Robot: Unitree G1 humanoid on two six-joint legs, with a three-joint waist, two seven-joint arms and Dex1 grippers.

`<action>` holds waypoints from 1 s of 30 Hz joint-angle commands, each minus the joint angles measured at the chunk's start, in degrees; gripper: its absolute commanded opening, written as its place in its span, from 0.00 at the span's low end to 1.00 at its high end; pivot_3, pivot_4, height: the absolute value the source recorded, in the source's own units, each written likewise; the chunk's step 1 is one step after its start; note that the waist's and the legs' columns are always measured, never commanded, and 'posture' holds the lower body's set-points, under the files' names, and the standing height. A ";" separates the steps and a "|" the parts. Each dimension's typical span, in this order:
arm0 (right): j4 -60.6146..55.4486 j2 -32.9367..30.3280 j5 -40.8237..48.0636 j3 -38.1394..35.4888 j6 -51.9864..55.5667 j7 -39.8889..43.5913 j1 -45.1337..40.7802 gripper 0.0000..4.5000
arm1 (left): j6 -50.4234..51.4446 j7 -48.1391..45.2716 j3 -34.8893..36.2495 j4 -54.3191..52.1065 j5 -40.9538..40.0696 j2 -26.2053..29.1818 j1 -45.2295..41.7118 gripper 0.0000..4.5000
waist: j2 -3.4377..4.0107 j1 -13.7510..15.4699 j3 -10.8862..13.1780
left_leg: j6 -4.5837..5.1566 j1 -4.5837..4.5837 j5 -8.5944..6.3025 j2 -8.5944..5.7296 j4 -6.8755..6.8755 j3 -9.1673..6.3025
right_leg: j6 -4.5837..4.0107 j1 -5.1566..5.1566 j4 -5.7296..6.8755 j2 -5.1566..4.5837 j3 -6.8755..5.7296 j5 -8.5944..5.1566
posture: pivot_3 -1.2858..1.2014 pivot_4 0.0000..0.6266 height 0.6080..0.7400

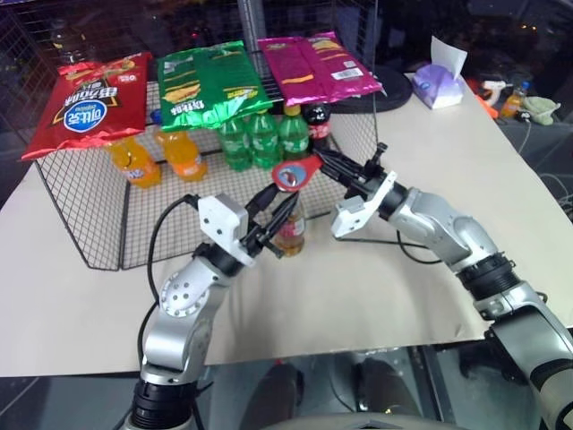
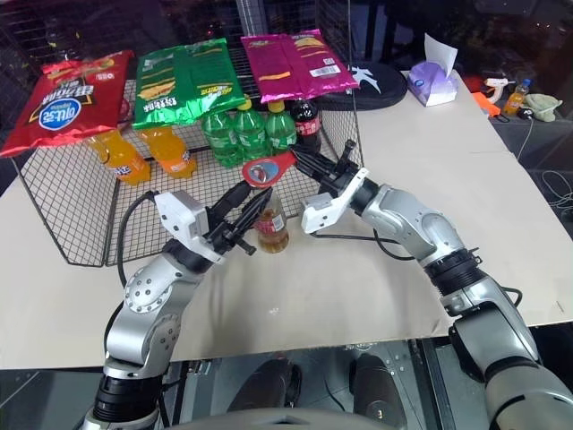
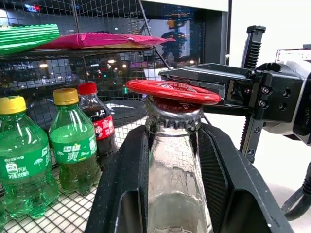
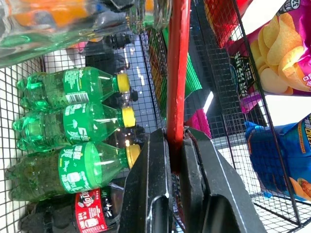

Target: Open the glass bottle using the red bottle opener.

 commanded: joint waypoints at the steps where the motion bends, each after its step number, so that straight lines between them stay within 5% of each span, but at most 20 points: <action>1: -2.03 1.14 3.36 -3.43 1.66 -1.12 0.20 0.00 | 1.22 -0.54 -1.27 0.92 0.75 0.70 0.95 0.20 | 0.00 0.03 0.00 | 0.00 0.00 0.00 0.00 0.00 0.00 | 0.00 0.00 0.00 0.00 0.00 0.00 | 0.52 0.24 1.00; 19: -2.95 4.18 9.00 -7.08 3.86 -1.86 2.77 0.00 | 0.95 -0.33 -0.92 0.27 0.62 0.82 1.35 0.20 | 0.02 -0.01 0.02 | 0.00 0.00 0.00 0.01 -0.07 0.01 | 0.00 -0.02 -0.04 0.00 0.01 0.00 | 0.52 0.24 1.00; 25: -3.02 4.56 9.41 -7.01 4.41 -1.48 3.30 0.00 | 0.73 0.04 -0.59 0.45 1.03 0.62 1.41 0.85 | 0.00 -0.07 0.12 | 0.00 -0.23 0.00 0.01 -0.11 0.06 | 0.00 -0.28 -0.02 0.00 0.08 0.00 | 0.52 0.24 1.00; 27: -3.01 4.62 9.46 -6.98 4.52 -1.41 3.35 0.00 | 0.68 0.14 -0.49 0.66 1.15 0.56 1.31 0.99 | 0.00 -0.09 0.12 | 0.00 -0.39 0.00 0.01 -0.12 0.08 | 0.00 -0.43 -0.02 0.00 0.10 0.00 | 0.52 0.24 1.00; 30: -2.85 4.66 9.53 -6.88 4.62 -1.41 3.34 0.00 | 0.66 0.16 -0.44 0.73 1.18 0.56 1.34 0.99 | 0.00 -0.11 0.12 | 0.00 -0.50 0.00 0.02 -0.18 0.15 | 0.00 -0.58 -0.05 0.00 0.17 0.00 | 0.52 0.24 1.00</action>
